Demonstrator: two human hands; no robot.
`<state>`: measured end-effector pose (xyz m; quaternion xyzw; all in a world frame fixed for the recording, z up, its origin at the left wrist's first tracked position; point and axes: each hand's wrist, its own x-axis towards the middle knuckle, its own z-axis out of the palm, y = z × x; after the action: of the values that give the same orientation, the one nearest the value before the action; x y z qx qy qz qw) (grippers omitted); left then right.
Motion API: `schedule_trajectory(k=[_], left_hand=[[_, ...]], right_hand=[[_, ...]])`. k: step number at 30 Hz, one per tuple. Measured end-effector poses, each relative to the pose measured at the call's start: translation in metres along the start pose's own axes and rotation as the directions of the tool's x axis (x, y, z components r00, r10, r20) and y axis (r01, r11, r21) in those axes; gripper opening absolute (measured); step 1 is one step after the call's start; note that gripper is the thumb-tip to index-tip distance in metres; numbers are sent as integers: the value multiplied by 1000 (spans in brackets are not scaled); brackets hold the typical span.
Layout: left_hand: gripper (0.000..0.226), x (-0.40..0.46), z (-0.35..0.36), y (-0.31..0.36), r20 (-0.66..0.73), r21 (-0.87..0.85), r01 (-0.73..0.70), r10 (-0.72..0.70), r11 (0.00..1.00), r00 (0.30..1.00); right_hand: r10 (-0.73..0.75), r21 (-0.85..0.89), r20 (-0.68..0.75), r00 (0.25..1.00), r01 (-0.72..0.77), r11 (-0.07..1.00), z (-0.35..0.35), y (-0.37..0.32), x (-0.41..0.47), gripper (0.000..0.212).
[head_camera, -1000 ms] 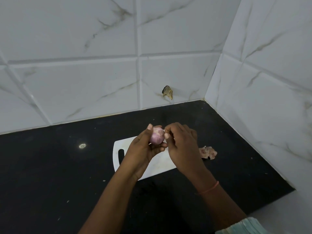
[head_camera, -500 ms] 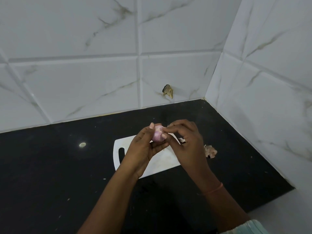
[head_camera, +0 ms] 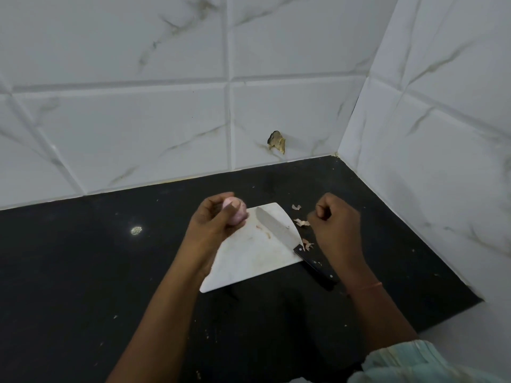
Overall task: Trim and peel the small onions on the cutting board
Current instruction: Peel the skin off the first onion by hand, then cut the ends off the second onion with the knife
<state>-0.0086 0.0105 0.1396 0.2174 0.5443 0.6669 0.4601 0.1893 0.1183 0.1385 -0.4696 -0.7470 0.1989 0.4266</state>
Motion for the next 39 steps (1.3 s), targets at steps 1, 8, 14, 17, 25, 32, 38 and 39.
schedule_trajectory(k=[1, 8, 14, 17, 25, 32, 38, 39], left_hand=[[31, 3, -9, -5, -59, 178, -31, 42, 984, 997], [37, 26, -52, -66, -141, 665, -5, 133, 747, 981], [33, 30, -50, -93, -135, 637, -49, 174, 769, 975], [32, 29, -53, -104, -133, 648, -60, 191, 760, 973], [42, 39, -57, -124, -85, 690, -95, 211, 718, 974], [43, 35, -53, -137, -151, 731, -130, 344, 670, 927], [39, 23, -47, -136, -210, 745, -132, 417, 654, 884], [39, 22, -47, -136, -214, 745, -129, 417, 654, 883]], right_hand=[[33, -24, 34, 999, -32, 999, -1, 7, 1, 34], [149, -9, 215, 965, -151, 989, 14, 41, -7, 31], [198, -27, 402, 894, -204, 979, 28, 62, -18, 34], [212, 15, 378, 901, -235, 972, 32, 65, -20, 39], [230, -100, 576, 784, -212, 972, 25, 93, -22, 53], [285, -483, 525, 802, 5, 875, 41, 101, -49, 52], [246, -355, 321, 915, -125, 926, 42, 73, -56, 29], [237, -314, 319, 918, -133, 940, 44, 65, -59, 25]])
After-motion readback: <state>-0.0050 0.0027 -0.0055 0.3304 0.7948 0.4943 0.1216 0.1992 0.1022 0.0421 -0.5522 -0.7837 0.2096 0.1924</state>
